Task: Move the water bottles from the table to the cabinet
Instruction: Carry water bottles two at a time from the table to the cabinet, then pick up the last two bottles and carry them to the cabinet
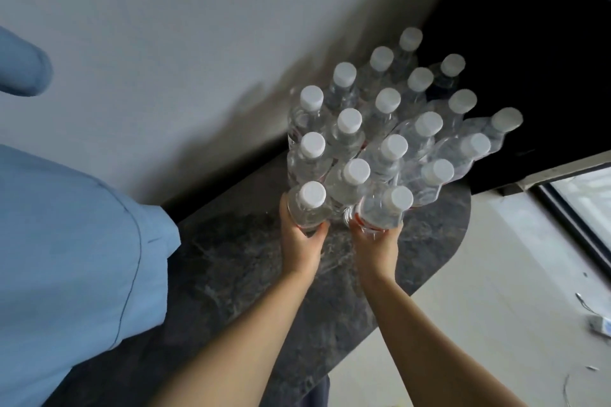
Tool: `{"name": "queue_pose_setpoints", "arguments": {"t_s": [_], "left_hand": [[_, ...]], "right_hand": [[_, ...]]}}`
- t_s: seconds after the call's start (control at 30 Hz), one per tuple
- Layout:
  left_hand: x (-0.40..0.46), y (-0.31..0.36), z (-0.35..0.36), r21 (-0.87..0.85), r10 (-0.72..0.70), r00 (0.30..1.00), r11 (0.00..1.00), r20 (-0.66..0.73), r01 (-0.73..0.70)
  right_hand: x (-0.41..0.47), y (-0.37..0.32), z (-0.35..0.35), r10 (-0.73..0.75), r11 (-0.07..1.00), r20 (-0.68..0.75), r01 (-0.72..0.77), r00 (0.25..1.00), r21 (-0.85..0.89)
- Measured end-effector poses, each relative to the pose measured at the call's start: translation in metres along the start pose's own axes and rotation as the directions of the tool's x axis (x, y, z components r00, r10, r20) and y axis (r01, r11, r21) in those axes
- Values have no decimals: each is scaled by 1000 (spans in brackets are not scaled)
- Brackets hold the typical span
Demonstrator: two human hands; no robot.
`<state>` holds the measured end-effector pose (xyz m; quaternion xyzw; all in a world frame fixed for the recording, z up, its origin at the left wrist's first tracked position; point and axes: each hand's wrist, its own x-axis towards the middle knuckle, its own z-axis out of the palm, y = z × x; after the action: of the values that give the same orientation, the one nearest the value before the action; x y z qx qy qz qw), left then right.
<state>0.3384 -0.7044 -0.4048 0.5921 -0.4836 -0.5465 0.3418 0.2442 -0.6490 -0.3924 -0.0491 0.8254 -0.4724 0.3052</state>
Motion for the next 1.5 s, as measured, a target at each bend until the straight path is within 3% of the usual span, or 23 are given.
{"name": "queue_pose_setpoints", "arguments": {"t_s": [0.2,0.37,0.6,0.73,0.83,0.93,1.07,1.3,1.5], "left_hand": [[-13,14,-12,90,-100,993,991,57,95],[-39,37,-23,189,-127,992,974,-3,125],[-94,95,-34,212,69,995,976,-65,-54],[-131,133,-35,301,215,977,931,7,-207],[-162,165,-35,395,348,898,810,269,-433],[-181,190,-34,473,349,813,678,465,-562],[-205,228,-34,541,282,857,680,431,-495],[-255,262,-40,726,278,898,528,341,-440],[-304,258,-67,812,294,918,447,265,-377]], "right_hand": [[-14,-7,-23,-22,1000,106,23,994,-15],[-28,-22,-53,-36,997,162,46,986,-58],[-57,-66,-113,-163,978,233,188,959,-92],[-69,-95,-160,-240,938,302,300,922,-172],[-78,-120,-204,-282,815,407,441,869,-376],[-83,-141,-244,-306,609,497,568,812,-554],[-96,-163,-291,-316,451,494,586,810,-673],[-136,-184,-323,-359,131,553,627,752,-768],[-183,-189,-318,-332,3,657,698,676,-716]]}}
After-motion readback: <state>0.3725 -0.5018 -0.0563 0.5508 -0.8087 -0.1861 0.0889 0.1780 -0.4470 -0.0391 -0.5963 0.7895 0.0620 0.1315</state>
